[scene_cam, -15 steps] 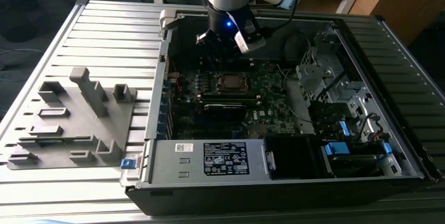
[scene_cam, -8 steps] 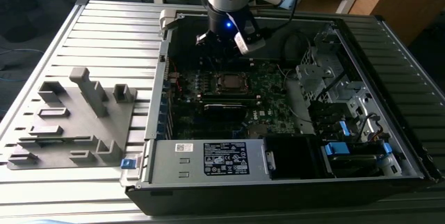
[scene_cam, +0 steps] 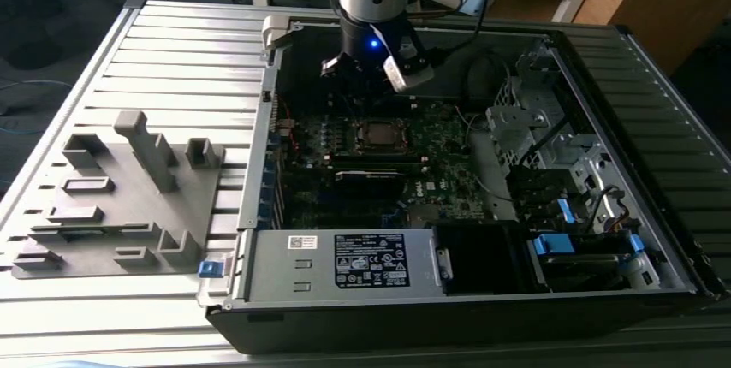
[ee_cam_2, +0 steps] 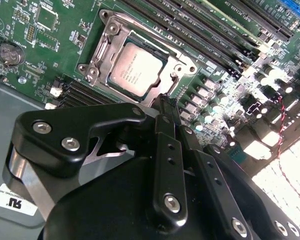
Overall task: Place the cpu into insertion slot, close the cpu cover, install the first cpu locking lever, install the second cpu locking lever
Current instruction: 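Close the cpu cover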
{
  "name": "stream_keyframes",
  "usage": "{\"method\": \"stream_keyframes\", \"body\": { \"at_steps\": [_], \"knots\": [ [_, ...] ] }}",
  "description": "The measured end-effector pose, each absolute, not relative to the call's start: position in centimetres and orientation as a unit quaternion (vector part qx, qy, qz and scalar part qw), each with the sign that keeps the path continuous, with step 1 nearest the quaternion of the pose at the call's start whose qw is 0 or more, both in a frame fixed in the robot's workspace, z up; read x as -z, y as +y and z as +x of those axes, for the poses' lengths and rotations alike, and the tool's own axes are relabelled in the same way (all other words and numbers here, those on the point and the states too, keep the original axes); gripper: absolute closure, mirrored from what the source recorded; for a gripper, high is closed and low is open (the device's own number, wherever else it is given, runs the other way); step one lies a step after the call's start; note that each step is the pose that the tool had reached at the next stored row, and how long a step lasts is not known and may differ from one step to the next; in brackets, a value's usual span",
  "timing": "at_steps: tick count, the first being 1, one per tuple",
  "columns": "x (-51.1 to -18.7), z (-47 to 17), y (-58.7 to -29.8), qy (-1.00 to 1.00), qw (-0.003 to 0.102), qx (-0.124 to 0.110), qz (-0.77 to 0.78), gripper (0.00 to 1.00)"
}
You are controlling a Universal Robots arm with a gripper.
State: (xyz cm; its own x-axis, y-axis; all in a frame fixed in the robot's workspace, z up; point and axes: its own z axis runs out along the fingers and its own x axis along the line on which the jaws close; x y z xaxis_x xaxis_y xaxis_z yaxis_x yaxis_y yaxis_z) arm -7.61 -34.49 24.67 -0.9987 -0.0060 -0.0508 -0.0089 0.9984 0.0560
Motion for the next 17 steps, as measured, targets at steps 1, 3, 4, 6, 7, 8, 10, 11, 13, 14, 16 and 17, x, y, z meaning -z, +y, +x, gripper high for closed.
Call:
{"method": "stream_keyframes", "body": {
  "at_steps": [1, 3, 4, 6, 7, 8, 10, 11, 13, 14, 16, 17],
  "knots": [
    [-24.7, -7.6, -34.5, 0.999, 0.025, -0.028, -0.004, 0.89],
    [-24.6, -7.6, -34.5, 0.999, 0.026, -0.028, -0.004, 0.89],
    [-24.6, -7.7, -34.5, 0.999, 0.026, -0.028, -0.004, 0.89],
    [-24.6, -8.0, -34.5, 0.999, 0.027, -0.028, -0.004, 0.89],
    [-24.6, -8.1, -34.5, 0.999, 0.027, -0.028, -0.004, 0.89],
    [-24.6, -8.2, -34.5, 0.999, 0.027, -0.028, -0.004, 0.89],
    [-24.4, -8.2, -34.5, 0.999, 0.027, -0.028, -0.004, 0.89],
    [-24.2, -8.2, -34.5, 0.999, 0.028, -0.028, -0.004, 0.89],
    [-23.8, -8.2, -34.5, 0.999, 0.028, -0.028, -0.004, 0.89],
    [-23.7, -8.2, -34.6, 0.999, 0.028, -0.028, -0.004, 0.89],
    [-23.3, -8.2, -34.6, 0.999, 0.028, -0.028, -0.004, 0.89],
    [-23.1, -8.2, -34.6, 0.999, 0.028, -0.028, -0.004, 0.89]
  ]
}}
